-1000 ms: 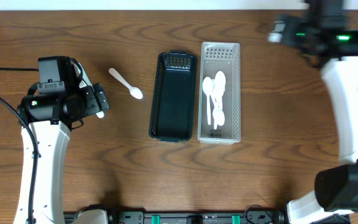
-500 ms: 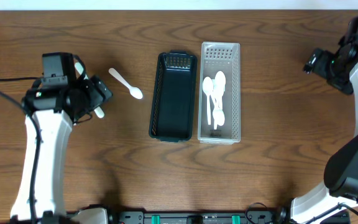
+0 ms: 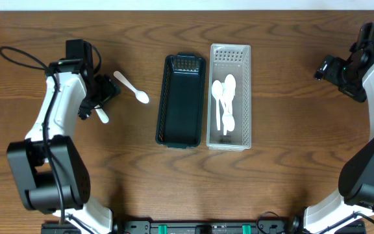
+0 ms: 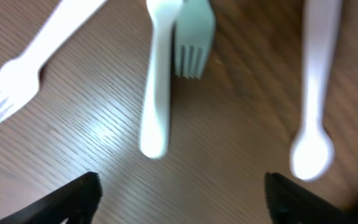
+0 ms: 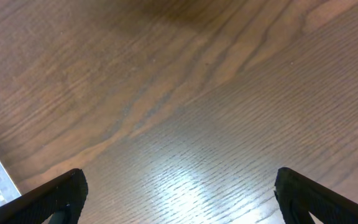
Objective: Pack container
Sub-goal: 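Lower the left gripper onto the white fork and grasp it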
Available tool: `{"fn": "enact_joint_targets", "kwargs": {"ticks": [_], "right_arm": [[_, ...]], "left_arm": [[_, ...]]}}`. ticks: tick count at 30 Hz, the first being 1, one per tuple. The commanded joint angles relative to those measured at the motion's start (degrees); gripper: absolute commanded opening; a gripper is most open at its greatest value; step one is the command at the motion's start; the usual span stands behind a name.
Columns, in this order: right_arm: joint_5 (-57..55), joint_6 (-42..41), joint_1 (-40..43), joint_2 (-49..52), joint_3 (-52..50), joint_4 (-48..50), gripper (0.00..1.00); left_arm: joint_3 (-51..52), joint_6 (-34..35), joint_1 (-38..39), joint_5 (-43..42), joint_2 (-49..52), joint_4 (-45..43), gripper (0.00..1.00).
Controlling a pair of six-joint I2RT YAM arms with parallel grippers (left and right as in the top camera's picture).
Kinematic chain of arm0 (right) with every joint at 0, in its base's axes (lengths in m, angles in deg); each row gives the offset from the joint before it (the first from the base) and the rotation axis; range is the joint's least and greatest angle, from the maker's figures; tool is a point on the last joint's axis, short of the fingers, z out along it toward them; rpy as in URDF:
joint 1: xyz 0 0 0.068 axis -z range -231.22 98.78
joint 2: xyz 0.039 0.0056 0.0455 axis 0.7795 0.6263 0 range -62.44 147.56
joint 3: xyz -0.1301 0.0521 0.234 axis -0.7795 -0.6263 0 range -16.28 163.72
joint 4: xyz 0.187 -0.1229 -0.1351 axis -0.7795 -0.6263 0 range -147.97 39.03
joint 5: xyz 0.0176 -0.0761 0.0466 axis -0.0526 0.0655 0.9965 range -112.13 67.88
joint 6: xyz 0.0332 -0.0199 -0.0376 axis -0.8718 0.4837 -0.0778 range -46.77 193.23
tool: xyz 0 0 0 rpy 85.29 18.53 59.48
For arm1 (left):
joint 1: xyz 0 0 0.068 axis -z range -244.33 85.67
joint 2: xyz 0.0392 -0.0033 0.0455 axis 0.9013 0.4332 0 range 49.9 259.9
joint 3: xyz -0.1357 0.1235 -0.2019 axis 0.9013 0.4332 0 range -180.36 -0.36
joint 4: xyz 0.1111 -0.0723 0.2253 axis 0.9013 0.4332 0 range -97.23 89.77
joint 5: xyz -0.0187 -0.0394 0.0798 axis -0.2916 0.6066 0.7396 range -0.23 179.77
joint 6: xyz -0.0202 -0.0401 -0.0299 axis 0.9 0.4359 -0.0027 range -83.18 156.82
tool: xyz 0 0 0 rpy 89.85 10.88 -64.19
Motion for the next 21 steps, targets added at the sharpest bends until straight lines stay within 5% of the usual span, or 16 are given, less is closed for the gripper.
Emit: {"fn": "enact_joint_targets", "kwargs": {"ticks": [1, 13, 21], "right_arm": [[0.0, -0.6, -0.1, 0.1, -0.3, 0.4, 0.99], [0.0, -0.6, -0.1, 0.1, -0.3, 1.1, 0.99], [0.0, -0.6, -0.1, 0.1, -0.3, 0.9, 0.99]], "left_arm": [[-1.5, -3.5, -0.6, 5.5, 2.7, -0.4, 0.85], [-1.5, -6.3, -3.1, 5.4, 10.2, -3.4, 0.84], [-1.5, -9.9, -3.1, 5.2, 11.9, -4.4, 0.70]]}}
